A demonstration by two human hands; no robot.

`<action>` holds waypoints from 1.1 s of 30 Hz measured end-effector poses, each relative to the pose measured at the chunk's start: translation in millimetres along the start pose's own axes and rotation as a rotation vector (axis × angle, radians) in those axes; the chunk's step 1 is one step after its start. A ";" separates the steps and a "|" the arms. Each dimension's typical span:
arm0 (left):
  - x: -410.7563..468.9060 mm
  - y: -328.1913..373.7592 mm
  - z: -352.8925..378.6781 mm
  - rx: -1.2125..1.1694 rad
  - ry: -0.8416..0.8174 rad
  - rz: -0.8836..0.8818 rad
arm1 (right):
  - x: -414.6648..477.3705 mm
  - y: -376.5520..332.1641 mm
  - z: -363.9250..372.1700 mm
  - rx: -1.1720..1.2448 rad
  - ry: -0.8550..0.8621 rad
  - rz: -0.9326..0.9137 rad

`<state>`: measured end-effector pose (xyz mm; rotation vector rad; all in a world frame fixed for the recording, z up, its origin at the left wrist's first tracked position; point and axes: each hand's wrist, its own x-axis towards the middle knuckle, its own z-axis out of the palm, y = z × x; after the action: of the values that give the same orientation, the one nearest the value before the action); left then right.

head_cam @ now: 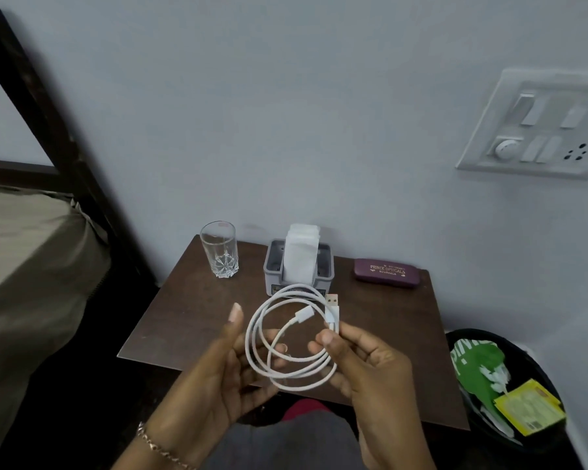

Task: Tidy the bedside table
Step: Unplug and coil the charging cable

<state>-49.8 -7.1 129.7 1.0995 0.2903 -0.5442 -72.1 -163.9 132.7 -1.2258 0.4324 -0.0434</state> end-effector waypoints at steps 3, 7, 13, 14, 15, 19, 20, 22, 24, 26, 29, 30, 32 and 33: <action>-6.6 -4.9 7.1 0.109 0.006 0.031 | -1.3 2.8 3.9 -0.038 0.044 -0.028; -3.7 -9.5 10.2 0.120 0.085 0.160 | -2.1 2.6 5.8 -0.027 0.058 -0.043; -2.5 -14.7 1.7 -0.006 -0.105 0.056 | 0.3 5.8 1.5 0.049 0.051 0.062; -2.8 -14.3 1.8 -0.035 -0.098 0.033 | 0.8 6.8 1.0 0.077 0.038 0.088; -2.0 -14.3 2.0 -0.082 -0.073 0.015 | 1.7 9.2 0.6 0.103 0.025 0.105; 8.1 -16.6 5.0 -0.272 0.121 0.010 | 2.6 20.7 7.0 0.209 -0.029 0.172; 10.9 -17.1 5.5 -0.326 0.142 0.018 | 2.5 23.3 9.4 0.296 -0.050 0.211; 15.7 -16.9 7.7 -0.454 0.142 0.017 | 2.9 26.1 14.3 0.508 -0.078 0.297; 18.6 -17.1 11.1 -0.552 0.097 0.013 | 4.0 27.3 16.2 0.639 -0.083 0.302; 19.8 -20.0 14.2 -0.561 0.046 0.023 | 7.0 29.3 15.8 0.698 -0.094 0.268; 17.2 -21.1 17.0 -0.513 -0.004 0.003 | 9.9 28.7 10.6 0.653 -0.110 0.203; 17.2 -19.7 14.9 -0.500 -0.022 -0.009 | 10.0 27.2 8.8 0.587 -0.114 0.187; 17.5 -15.6 9.5 -0.507 -0.084 -0.032 | 11.2 23.3 6.2 0.449 -0.136 0.152; 17.5 -14.5 6.6 -0.535 -0.124 -0.038 | 11.4 21.4 5.7 0.406 -0.150 0.137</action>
<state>-43.4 -22.8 113.2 0.5416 0.3252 -0.5263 -63.8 -154.3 111.2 -0.7919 0.3540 0.0747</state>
